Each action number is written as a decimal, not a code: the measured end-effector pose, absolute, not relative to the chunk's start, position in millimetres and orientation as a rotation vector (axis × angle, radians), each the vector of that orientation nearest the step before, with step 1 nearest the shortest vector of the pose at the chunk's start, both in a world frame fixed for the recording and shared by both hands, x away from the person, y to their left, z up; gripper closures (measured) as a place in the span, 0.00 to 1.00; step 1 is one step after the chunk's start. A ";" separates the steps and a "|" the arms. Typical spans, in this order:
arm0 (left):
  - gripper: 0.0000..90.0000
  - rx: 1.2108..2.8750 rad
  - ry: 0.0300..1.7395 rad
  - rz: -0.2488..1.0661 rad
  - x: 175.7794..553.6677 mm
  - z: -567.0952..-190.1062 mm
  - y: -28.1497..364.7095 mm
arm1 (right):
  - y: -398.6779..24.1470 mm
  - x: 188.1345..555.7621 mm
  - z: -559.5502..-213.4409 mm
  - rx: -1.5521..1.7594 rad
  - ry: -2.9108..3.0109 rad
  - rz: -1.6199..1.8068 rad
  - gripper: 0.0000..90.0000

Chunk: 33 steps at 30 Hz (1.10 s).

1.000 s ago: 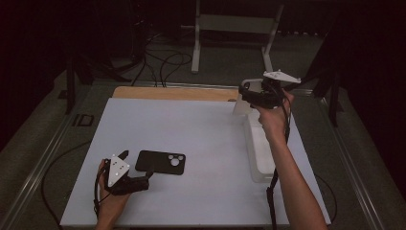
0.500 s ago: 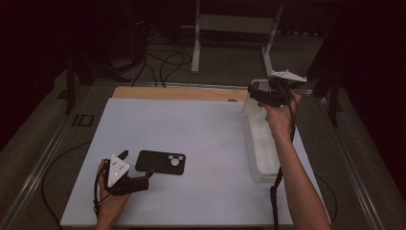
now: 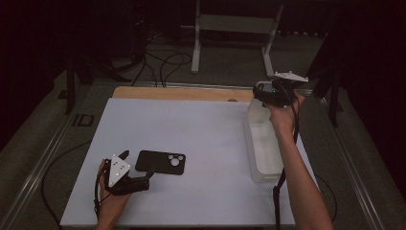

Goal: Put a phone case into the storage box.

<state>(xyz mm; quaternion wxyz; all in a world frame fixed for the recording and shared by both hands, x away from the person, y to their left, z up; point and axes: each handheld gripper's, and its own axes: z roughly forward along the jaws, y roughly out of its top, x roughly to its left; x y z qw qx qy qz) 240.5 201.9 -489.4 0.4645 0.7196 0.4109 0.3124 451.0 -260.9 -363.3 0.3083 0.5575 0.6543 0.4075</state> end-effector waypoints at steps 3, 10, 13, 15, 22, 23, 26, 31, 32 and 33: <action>0.00 1.763 1.009 0.768 240.6 -489.3 202.2 | -262.0 452.9 -365.5 1.482 1.733 1.065 0.18; 0.00 1.767 1.009 0.766 240.5 -489.5 201.7 | -266.2 455.8 -374.8 1.493 1.751 1.016 0.18; 0.00 1.769 1.008 0.767 240.6 -489.5 201.6 | -267.2 458.0 -380.2 1.510 1.756 0.996 0.18; 0.00 1.767 1.009 0.766 240.7 -489.5 201.7 | -267.5 459.1 -383.2 1.517 1.758 0.989 0.18; 0.00 1.765 1.009 0.767 240.6 -489.4 201.8 | -268.5 462.8 -393.2 1.538 1.781 0.955 0.18; 0.00 1.766 1.009 0.767 240.6 -489.4 201.8 | -268.8 463.3 -394.7 1.541 1.784 0.950 0.18; 0.00 1.766 1.009 0.767 240.6 -489.4 201.8 | -268.9 464.3 -399.0 1.550 1.789 0.937 0.18; 0.00 1.764 1.008 0.767 240.4 -489.3 201.8 | -267.8 465.8 -405.4 1.561 1.802 0.926 0.18; 0.00 1.763 1.008 0.767 240.4 -489.3 201.8 | -267.4 466.2 -406.5 1.563 1.804 0.923 0.18; 0.00 1.764 1.009 0.767 240.4 -489.3 201.9 | -267.4 466.7 -407.6 1.562 1.807 0.919 0.18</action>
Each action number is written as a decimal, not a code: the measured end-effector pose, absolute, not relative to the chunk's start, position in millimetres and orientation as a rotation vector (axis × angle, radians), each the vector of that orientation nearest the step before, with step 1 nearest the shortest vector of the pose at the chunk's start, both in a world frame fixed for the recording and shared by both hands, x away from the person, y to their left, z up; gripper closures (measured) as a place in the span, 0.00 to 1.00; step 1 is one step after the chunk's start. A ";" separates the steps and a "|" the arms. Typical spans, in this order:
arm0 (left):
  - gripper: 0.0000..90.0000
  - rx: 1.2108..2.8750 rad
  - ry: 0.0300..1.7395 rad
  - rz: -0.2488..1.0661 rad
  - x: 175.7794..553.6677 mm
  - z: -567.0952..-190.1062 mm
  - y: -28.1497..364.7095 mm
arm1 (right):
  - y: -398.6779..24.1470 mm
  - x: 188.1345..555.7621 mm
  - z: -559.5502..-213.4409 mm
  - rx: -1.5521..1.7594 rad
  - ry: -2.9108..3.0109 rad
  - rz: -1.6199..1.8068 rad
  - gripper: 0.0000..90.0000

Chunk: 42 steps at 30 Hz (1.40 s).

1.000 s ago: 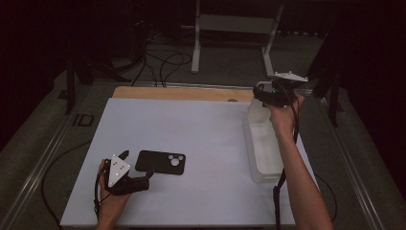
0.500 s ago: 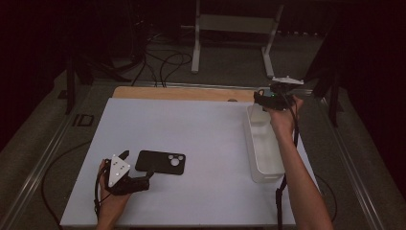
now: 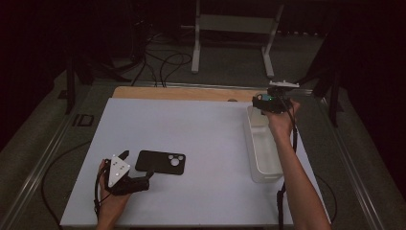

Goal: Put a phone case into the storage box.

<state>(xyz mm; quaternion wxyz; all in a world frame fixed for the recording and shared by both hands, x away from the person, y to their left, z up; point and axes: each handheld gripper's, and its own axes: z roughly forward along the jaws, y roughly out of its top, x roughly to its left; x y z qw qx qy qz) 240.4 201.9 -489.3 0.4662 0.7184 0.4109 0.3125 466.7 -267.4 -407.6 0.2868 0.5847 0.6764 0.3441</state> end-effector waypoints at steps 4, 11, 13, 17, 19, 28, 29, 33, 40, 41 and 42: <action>0.00 1.763 1.008 0.767 240.3 -489.3 201.8 | -266.4 467.6 -410.2 1.572 1.818 0.913 0.18; 0.00 1.763 1.008 0.767 240.3 -489.3 202.1 | -264.4 470.0 -419.3 1.588 1.845 0.891 0.18; 0.00 1.764 1.008 0.767 240.3 -489.3 202.1 | -263.8 470.4 -421.3 1.593 1.851 0.885 0.18; 0.00 1.764 1.008 0.767 240.4 -489.3 202.3 | -264.1 470.9 -424.0 1.607 1.845 0.884 0.18; 0.00 1.764 1.007 0.767 240.3 -489.3 202.0 | -264.3 471.1 -425.3 1.611 1.849 0.877 0.18; 0.00 1.765 1.007 0.767 240.2 -489.2 201.9 | -263.1 472.5 -431.7 1.624 1.865 0.859 0.18; 0.00 1.764 1.007 0.766 240.2 -489.2 201.9 | -262.7 472.8 -432.6 1.622 1.866 0.852 0.18; 0.00 1.766 1.006 0.766 240.1 -489.2 201.8 | -261.1 473.1 -434.3 1.614 1.870 0.834 0.18; 0.00 1.770 1.004 0.765 240.1 -489.3 201.5 | -259.0 475.2 -434.7 1.604 1.906 0.797 0.14; 0.00 1.771 1.003 0.765 240.2 -489.3 201.5 | -260.0 475.4 -435.4 1.614 1.902 0.792 0.11; 0.00 1.772 1.003 0.765 240.3 -489.4 201.5 | -260.4 475.3 -435.2 1.622 1.894 0.794 0.11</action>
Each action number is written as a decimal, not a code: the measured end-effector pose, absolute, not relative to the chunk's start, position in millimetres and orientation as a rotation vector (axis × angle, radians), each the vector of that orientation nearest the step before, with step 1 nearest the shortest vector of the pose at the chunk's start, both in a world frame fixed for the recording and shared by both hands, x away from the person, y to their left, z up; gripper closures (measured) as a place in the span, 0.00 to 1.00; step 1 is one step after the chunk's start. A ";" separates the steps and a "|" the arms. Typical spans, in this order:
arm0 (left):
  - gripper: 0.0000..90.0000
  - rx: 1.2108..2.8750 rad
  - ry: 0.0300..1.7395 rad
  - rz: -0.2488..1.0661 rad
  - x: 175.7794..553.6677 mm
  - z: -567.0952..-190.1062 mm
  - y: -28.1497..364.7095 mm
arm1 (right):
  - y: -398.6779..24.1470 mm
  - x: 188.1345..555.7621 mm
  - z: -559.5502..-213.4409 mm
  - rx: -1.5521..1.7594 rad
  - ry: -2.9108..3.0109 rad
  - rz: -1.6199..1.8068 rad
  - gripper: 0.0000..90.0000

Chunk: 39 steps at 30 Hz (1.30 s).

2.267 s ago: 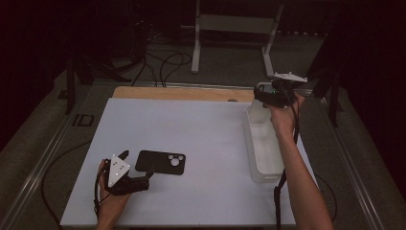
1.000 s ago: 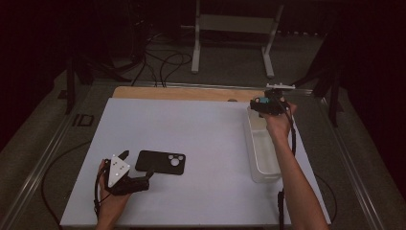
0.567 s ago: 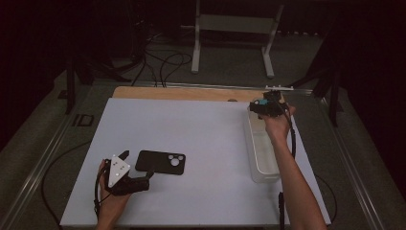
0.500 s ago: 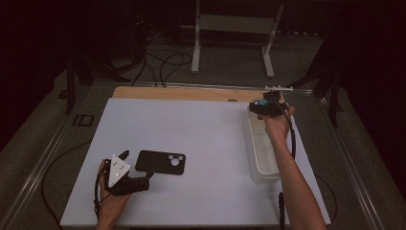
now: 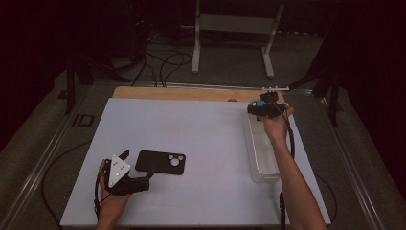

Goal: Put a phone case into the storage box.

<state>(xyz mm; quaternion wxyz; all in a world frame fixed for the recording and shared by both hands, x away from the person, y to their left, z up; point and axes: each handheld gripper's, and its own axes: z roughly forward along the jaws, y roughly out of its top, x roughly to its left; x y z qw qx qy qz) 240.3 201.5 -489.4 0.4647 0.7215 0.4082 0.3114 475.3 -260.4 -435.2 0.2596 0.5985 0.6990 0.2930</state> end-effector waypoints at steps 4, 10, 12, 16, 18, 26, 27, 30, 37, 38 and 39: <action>0.00 1.771 1.003 0.763 240.5 -489.7 201.0 | -261.9 473.6 -432.4 1.620 1.878 0.813 0.11; 0.00 1.772 1.003 0.764 240.3 -489.8 200.8 | -261.1 467.8 -423.9 1.595 1.861 0.865 0.11; 0.00 1.773 1.003 0.765 240.1 -489.6 201.1 | -260.0 465.6 -421.6 1.582 1.862 0.874 0.11; 0.00 1.774 1.002 0.765 240.0 -489.5 201.3 | -257.9 460.0 -416.0 1.560 1.869 0.915 0.11; 0.00 1.771 1.006 0.763 240.3 -489.8 201.3 | -256.2 456.1 -412.2 1.543 1.876 0.939 0.11; 0.00 1.771 1.005 0.764 240.2 -489.7 201.1 | -244.3 433.2 -397.8 1.403 1.922 1.028 0.12; 0.00 1.771 1.005 0.765 240.2 -489.6 201.4 | -242.8 429.0 -397.1 1.381 1.930 1.047 0.12; 0.00 1.768 1.009 0.764 240.6 -489.7 202.0 | -237.9 414.7 -396.6 1.324 1.948 1.097 0.12; 0.00 1.769 1.006 0.765 240.6 -489.9 201.0 | -230.9 381.8 -394.7 1.236 1.956 1.193 0.12; 0.00 1.771 1.007 0.766 240.2 -489.5 201.4 | -230.4 377.0 -394.7 1.222 1.958 1.202 0.11; 0.00 1.768 1.008 0.766 239.7 -489.3 201.6 | -229.9 372.1 -395.1 1.207 1.956 1.212 0.11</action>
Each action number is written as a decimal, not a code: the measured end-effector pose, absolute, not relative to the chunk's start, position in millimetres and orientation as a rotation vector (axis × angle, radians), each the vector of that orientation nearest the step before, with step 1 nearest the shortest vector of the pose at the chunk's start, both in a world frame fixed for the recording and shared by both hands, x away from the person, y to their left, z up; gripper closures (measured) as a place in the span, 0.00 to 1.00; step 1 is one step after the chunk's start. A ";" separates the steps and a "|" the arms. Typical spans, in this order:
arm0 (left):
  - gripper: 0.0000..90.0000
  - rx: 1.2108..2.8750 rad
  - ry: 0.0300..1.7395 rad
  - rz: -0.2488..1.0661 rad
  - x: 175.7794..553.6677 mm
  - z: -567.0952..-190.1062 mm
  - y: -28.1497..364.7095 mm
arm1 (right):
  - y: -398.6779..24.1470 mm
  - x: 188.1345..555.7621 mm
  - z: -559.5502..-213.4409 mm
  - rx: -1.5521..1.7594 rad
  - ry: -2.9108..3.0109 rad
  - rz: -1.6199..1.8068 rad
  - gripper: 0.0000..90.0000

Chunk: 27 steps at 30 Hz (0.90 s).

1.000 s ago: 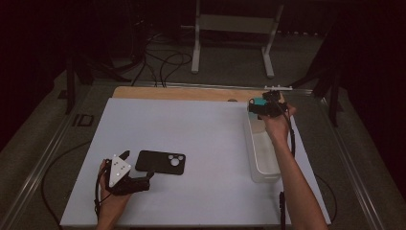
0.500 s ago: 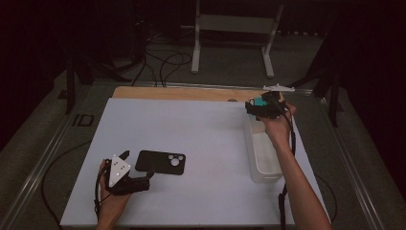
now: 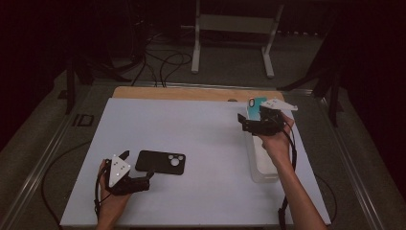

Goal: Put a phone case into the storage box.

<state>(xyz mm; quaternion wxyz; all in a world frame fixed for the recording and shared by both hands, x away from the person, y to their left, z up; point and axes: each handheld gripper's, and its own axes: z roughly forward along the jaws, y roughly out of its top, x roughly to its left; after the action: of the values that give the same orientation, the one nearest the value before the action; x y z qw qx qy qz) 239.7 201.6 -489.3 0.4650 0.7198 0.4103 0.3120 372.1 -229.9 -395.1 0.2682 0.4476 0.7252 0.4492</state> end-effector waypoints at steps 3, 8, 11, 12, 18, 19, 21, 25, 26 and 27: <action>0.00 1.765 1.010 0.767 239.5 -489.3 201.9 | -228.6 357.7 -398.1 1.169 1.969 1.236 0.11; 0.00 1.763 1.009 0.766 239.7 -489.2 201.9 | -226.7 336.0 -408.2 1.130 2.000 1.266 0.11; 0.00 1.758 1.014 0.767 240.2 -488.9 202.8 | -227.0 326.8 -416.0 1.125 2.020 1.291 0.11; 0.00 1.756 1.015 0.767 240.3 -488.7 203.1 | -227.3 323.9 -418.0 1.125 2.029 1.294 0.11; 0.00 1.750 1.019 0.764 240.9 -488.0 204.6 | -229.6 304.8 -431.1 1.094 2.013 1.322 0.12; 0.00 1.748 1.019 0.765 240.8 -487.7 204.8 | -230.1 301.7 -433.1 1.096 2.008 1.328 0.12; 0.00 1.744 1.019 0.764 240.5 -487.0 205.2 | -231.5 295.9 -437.1 1.076 1.998 1.332 0.12; 0.00 1.741 1.017 0.762 241.0 -485.5 206.8 | -235.3 284.2 -440.5 1.022 1.963 1.349 0.12; 0.00 1.738 1.019 0.760 241.3 -485.3 207.2 | -236.7 281.9 -441.1 1.017 1.965 1.353 0.12; 0.00 1.737 1.021 0.758 241.6 -484.9 207.7 | -238.0 280.0 -442.1 1.015 1.969 1.356 0.12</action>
<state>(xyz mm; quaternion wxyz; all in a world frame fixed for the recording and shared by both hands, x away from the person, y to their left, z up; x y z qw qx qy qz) 241.6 207.7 -484.9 0.4744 0.7104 0.4174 0.3099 280.0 -238.0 -442.1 0.2688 0.3764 0.7303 0.5028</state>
